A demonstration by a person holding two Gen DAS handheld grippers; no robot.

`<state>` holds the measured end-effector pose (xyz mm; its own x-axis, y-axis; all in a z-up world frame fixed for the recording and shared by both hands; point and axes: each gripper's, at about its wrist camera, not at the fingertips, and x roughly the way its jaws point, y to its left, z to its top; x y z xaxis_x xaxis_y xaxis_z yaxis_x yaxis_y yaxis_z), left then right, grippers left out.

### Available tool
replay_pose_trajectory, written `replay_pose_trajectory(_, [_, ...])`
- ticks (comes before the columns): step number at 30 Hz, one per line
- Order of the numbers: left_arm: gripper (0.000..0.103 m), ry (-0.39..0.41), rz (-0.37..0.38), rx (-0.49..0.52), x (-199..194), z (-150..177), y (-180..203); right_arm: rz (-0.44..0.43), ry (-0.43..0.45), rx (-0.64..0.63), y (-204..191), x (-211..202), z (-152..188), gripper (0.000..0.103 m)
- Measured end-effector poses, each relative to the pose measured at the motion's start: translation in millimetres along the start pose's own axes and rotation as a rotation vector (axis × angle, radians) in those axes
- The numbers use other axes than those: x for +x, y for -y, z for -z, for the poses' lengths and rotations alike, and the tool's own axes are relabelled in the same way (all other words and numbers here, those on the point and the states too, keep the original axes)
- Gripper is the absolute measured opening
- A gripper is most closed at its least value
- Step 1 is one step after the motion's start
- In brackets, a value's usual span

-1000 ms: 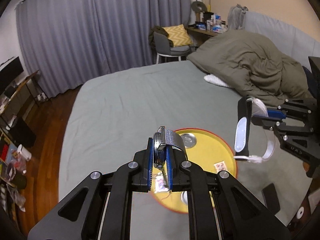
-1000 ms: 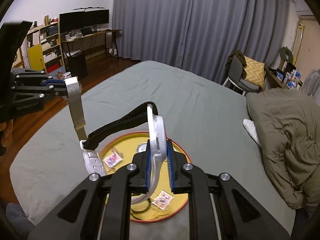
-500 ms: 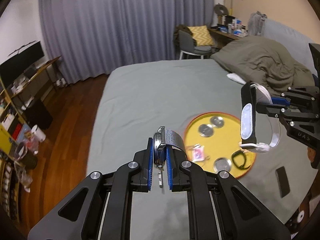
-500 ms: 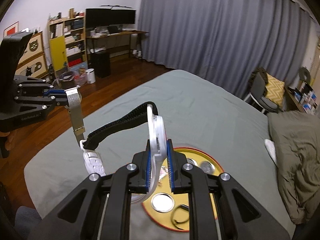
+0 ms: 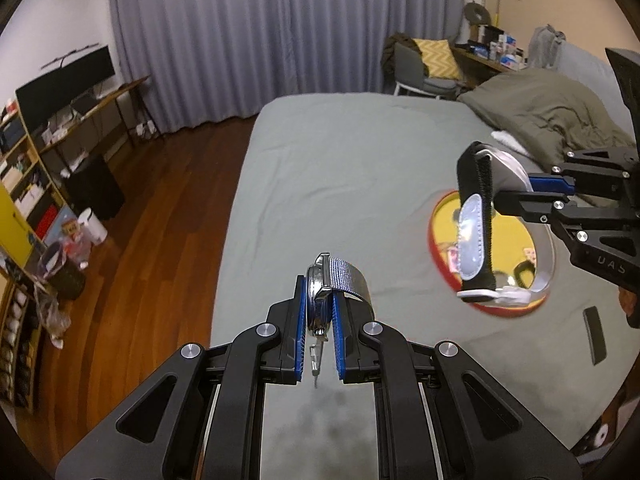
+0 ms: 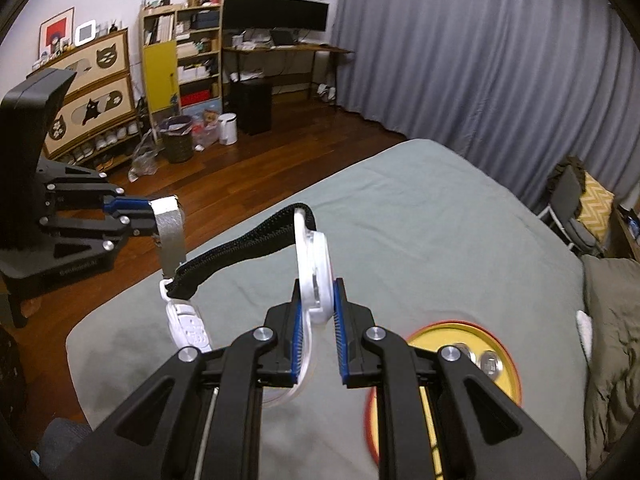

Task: Organize jewelry
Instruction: 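Lower both watches onto the bed beside the tray and open both tools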

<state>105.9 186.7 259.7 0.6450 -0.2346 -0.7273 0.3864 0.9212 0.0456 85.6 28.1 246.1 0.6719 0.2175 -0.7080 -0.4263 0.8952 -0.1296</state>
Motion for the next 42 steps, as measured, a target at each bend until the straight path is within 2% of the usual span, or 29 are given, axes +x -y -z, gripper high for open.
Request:
replay_pose_trajectory(4, [0.011,-0.030,0.008,-0.014,24.7,16.6,-13.6,-0.029,-0.036,-0.006,-13.3,32.1,4.9,0.013])
replay_pose_trajectory(15, [0.011,-0.150,0.036,-0.013,114.2,69.6,-29.0,-0.090,-0.179,0.020,-24.3,130.9,54.1,0.013])
replay_pose_trajectory(24, [0.011,-0.224,0.060,-0.011,177.5,100.8,-26.8,-0.109,-0.276,0.030,-28.5,185.1,84.5,0.013])
replay_pose_trajectory(27, [0.011,-0.240,0.067,-0.008,188.9,109.7,-25.3,-0.108,-0.304,0.033,-28.3,198.3,92.1,0.013])
replay_pose_trajectory(32, [0.011,-0.220,0.086,-0.011,192.7,117.0,-25.9,-0.098,-0.343,0.028,-33.6,217.2,103.4,0.014])
replay_pose_trajectory(42, [0.012,-0.204,0.070,0.016,192.3,119.4,-21.4,-0.081,-0.320,0.060,-32.7,222.9,111.4,0.017])
